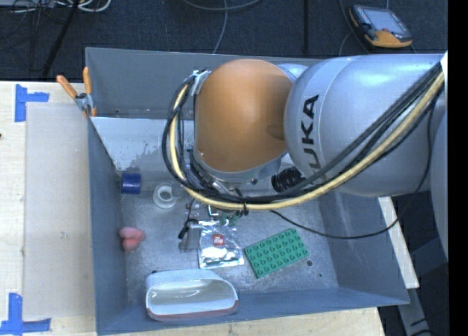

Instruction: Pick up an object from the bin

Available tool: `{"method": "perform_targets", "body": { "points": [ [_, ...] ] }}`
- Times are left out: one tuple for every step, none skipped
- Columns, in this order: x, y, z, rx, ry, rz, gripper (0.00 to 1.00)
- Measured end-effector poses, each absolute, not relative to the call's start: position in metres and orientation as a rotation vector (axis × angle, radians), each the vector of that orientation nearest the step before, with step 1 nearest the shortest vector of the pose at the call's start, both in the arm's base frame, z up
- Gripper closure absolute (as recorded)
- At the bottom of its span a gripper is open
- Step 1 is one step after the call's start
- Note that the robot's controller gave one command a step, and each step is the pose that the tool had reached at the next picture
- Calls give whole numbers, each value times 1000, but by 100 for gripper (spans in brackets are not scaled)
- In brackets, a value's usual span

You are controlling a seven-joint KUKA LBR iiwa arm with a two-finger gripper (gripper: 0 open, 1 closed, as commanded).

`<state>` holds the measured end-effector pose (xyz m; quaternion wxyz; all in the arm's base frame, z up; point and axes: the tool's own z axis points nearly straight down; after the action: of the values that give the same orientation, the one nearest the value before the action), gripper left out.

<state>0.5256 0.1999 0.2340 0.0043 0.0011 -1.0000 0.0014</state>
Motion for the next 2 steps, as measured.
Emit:
{"method": "perform_targets", "body": {
  "points": [
    [506, 191, 103, 407, -3117, -3, 0],
    [513, 168, 97, 420, -3128, 4, 0]
  ]
}}
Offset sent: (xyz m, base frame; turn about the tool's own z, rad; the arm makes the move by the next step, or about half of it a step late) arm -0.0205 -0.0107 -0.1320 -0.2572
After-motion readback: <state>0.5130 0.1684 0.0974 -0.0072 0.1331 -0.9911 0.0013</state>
